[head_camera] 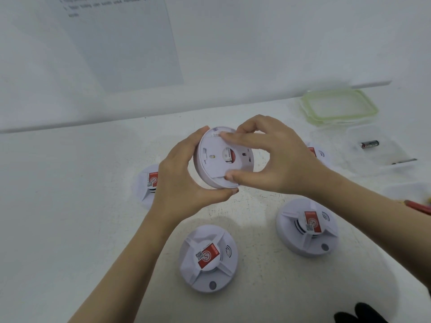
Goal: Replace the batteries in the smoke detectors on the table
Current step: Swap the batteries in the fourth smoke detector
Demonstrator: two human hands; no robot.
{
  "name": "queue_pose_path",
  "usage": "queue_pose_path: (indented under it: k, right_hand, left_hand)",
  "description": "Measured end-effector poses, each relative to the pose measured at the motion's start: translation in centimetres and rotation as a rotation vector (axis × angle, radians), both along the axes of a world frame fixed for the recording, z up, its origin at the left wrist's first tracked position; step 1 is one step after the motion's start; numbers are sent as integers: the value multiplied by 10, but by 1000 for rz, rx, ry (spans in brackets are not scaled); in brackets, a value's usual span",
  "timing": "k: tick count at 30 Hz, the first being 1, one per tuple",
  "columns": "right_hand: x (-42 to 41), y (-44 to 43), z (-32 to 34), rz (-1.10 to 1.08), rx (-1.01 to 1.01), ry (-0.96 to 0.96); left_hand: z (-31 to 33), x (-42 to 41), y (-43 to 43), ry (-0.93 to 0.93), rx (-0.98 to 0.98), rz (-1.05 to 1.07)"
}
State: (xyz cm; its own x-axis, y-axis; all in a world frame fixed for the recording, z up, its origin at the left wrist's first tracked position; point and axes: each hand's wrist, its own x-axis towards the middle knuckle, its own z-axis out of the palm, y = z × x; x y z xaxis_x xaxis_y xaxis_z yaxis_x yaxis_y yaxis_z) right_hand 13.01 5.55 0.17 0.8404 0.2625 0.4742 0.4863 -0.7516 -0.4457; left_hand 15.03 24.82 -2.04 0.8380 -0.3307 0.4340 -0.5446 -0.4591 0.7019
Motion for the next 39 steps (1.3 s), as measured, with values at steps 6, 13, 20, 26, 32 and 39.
queue_pose_path:
  k: [6, 13, 20, 26, 32, 39]
  right_hand:
    - [-1, 0, -1, -36, 0, -70]
    - [-4, 1, -1, -76, -32, -150]
    - [-2, 3, -5, -30, 130, -1]
    - [-6, 16, 4, -2, 559, 339]
    - [-6, 8, -2, 189, 1109, 627]
    - [-8, 0, -13, 267, 1410, 833]
  left_hand:
    - [1, -4, -8, -65, -15, 38]
    - [0, -5, -12, -149, 3, 60]
    - [1, 2, -13, -195, 28, 67]
    - [5, 6, -17, -197, 29, -21]
    - [-2, 6, -18, -9, -57, -96]
    - [-9, 9, -16, 167, -174, -171]
